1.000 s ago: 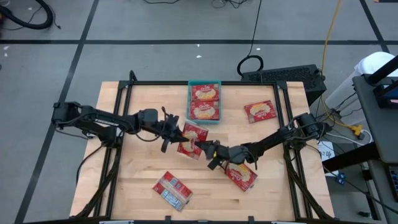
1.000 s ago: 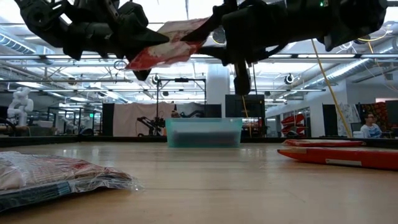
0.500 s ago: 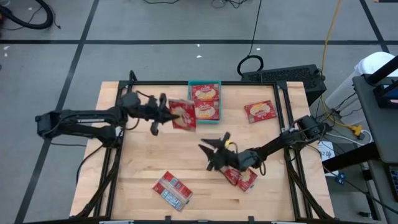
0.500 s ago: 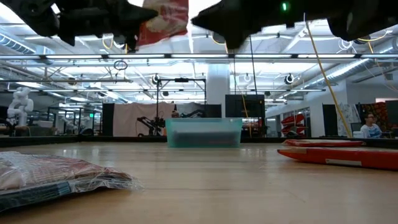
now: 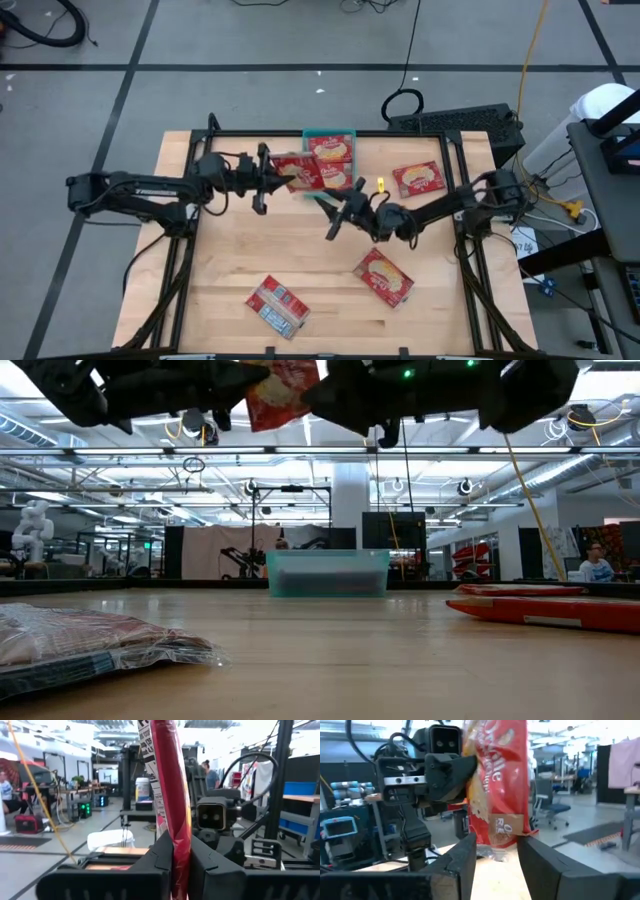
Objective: Sort popcorn bags into baskets
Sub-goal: Put the red popcorn bag into the blue bin
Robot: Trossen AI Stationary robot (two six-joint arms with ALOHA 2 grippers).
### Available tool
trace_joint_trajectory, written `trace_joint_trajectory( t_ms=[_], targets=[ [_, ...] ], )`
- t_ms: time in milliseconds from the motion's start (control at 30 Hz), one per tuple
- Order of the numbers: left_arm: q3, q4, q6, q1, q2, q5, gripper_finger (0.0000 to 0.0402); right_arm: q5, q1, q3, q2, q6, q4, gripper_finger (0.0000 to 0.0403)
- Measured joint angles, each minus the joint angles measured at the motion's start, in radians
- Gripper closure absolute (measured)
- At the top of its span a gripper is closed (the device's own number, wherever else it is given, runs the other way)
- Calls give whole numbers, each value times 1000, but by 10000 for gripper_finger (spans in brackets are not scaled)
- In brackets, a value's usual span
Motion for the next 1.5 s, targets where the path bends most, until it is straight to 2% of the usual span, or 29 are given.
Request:
trace_joint_trajectory(
  t_ms=[167, 400, 500, 633, 833, 933, 1100, 1300, 1400, 1500],
  targets=[
    [0, 64, 25, -27, 40, 1, 387, -14, 11, -21, -126, 45, -182, 235],
    [0, 95, 38, -15, 43, -22, 364, 8, 41, -47, -343, 72, -462, 176],
    [0, 143, 54, -12, 58, -22, 372, -93, 7, -60, -381, 50, -474, 165],
    [-1, 181, 63, -13, 89, -23, 382, -231, -79, -63, -360, 55, -430, 169],
    [-1, 253, 43, -17, 134, -49, 379, -437, -193, -64, -251, 129, -294, 192],
    [-1, 322, 25, -23, 143, -49, 381, -501, -219, -64, -189, 158, -212, 206],
    [-1, 359, 28, -34, 155, -51, 382, -538, -227, -64, -149, 147, -89, 254],
    [-1, 365, 88, -62, 160, -83, 377, -577, -234, -64, -168, 126, -70, 381],
    [1, 352, 113, -71, 159, -86, 377, -596, -248, -64, -179, 123, -90, 391],
    [1, 303, 107, -71, 158, -88, 368, -609, -265, -64, -223, 123, -201, 398]
  ],
)
